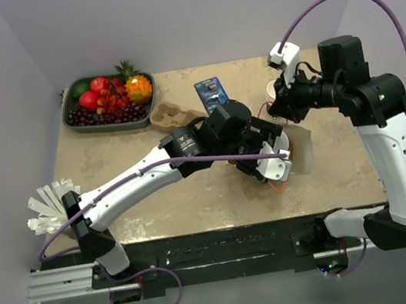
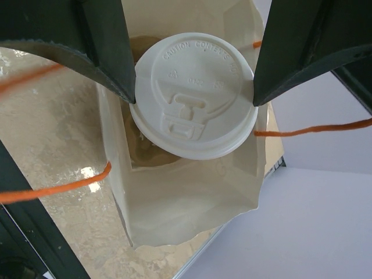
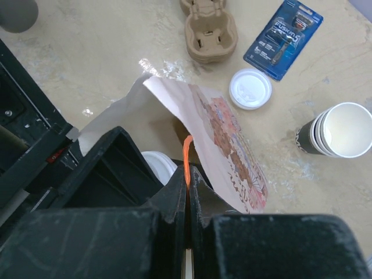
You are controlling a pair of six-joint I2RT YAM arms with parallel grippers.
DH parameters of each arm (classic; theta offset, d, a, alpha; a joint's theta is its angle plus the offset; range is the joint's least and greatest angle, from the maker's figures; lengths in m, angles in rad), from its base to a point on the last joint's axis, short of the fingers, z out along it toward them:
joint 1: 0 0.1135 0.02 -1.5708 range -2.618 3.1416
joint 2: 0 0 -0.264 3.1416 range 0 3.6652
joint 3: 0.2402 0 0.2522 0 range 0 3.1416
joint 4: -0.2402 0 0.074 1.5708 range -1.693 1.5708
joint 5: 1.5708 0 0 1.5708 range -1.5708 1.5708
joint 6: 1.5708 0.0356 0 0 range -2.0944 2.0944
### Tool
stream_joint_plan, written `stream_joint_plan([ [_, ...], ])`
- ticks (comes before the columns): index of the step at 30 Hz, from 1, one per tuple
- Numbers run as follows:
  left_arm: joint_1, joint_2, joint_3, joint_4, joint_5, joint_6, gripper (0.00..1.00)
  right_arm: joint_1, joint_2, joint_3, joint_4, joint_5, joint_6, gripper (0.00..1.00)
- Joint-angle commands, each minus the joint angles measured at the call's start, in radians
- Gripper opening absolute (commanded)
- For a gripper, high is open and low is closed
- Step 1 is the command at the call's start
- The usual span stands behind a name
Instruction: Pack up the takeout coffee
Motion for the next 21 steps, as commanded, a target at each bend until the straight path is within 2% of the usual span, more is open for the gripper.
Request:
stream_joint_plan([
  [1, -0.002, 0.032, 0.045, 0.019, -0.007, 0.030, 0.00, 0.033, -0.004, 0.025, 0.013, -0.023, 0.009, 0.00],
  [11, -0.015, 0.070, -0.012, 0.094, -0.073, 0.021, 0.00, 0.053, -0.051, -0.056, 0.010, -0.065, 0.025, 0.00],
  [21, -0.031, 0.116, -0.048, 0.084, -0.081, 0.045, 0.00, 0.051, -0.065, -0.080, 0.001, -0.118, 0.066, 0.00],
])
